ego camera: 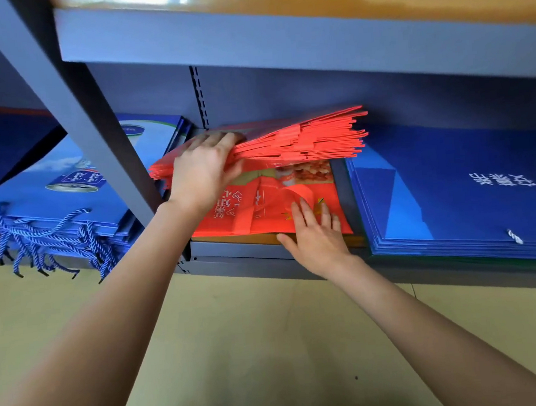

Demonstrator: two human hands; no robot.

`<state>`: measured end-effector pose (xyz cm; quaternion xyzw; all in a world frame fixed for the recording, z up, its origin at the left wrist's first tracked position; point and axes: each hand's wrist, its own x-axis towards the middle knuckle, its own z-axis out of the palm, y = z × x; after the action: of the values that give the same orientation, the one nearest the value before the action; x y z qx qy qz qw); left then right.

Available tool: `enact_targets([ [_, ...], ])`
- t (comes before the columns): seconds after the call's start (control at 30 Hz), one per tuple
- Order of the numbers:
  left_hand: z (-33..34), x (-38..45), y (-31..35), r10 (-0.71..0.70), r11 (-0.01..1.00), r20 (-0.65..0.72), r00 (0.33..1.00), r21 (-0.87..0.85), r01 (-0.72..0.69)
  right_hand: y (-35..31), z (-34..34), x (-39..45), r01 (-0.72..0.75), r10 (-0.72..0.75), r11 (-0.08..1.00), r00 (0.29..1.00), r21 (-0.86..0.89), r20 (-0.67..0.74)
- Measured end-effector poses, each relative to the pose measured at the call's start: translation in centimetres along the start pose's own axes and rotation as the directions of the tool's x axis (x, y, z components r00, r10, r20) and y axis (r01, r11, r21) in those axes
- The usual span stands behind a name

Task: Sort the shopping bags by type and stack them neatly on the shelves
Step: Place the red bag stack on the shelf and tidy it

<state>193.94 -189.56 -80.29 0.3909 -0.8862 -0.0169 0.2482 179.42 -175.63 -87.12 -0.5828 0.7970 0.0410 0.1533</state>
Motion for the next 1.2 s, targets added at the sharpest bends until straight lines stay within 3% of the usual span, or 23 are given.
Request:
enact_targets([
  [0.1, 0.1, -0.3, 0.2, 0.038, 0.998, 0.016, 0.999, 0.048, -0.039, -0.6, 0.3, -1.6, 0.111, -0.109, 0.994, 0.98, 0.007, -0.164],
  [0.2, 1.1, -1.8, 0.2, 0.053, 0.996, 0.059, 0.997, 0.064, -0.057, 0.0, 1.0, -3.0, 0.297, -0.268, 0.954, 0.899, 0.034, -0.346],
  [0.4, 1.4, -1.6, 0.4, 0.094, 0.991, -0.021, 0.995, 0.101, -0.091, -0.6, 1.2, -1.7, 0.447, -0.451, 0.89, 0.825, -0.095, -0.341],
  [0.5, 0.4, -0.4, 0.3, 0.103, 0.988, -0.097, 0.99, 0.126, -0.09, -2.6, -0.4, 1.0, 0.416, -0.401, 0.909, 0.874, -0.001, -0.275],
  [0.6, -0.5, 0.4, 0.5, 0.082, 0.991, -0.128, 0.988, 0.119, -0.067, -3.0, -1.5, 3.5, 0.162, -0.162, 0.987, 0.985, 0.014, -0.054],
  [0.7, -0.2, 0.3, 0.5, 0.099, 0.984, -0.144, 0.985, 0.163, -0.075, -2.7, -1.3, 3.4, 0.045, -0.045, 0.999, 0.998, -0.008, 0.053],
  [0.83, 1.5, -1.7, 0.5, 0.147, 0.966, -0.165, 0.975, 0.234, -0.106, -1.7, 0.3, -0.4, 0.121, -0.131, 0.988, 0.985, -0.094, -0.113],
  [0.97, 2.8, -2.7, 0.3, 0.194, 0.956, -0.162, 0.967, 0.253, -0.15, -1.1, 0.9, -2.9, 0.208, -0.24, 0.97, 0.913, -0.129, -0.33],
  [1.1, 2.3, -2.0, 0.3, 0.218, 0.947, -0.192, 0.957, 0.278, -0.16, -1.3, 1.1, -3.6, 0.306, -0.25, 0.952, 0.829, 0.031, -0.501],
  [1.2, 2.2, -1.8, 0.2, 0.215, 0.95, -0.186, 0.959, 0.268, -0.162, -1.1, 1.2, -3.8, 0.321, -0.241, 0.944, 0.832, 0.079, -0.5],
])
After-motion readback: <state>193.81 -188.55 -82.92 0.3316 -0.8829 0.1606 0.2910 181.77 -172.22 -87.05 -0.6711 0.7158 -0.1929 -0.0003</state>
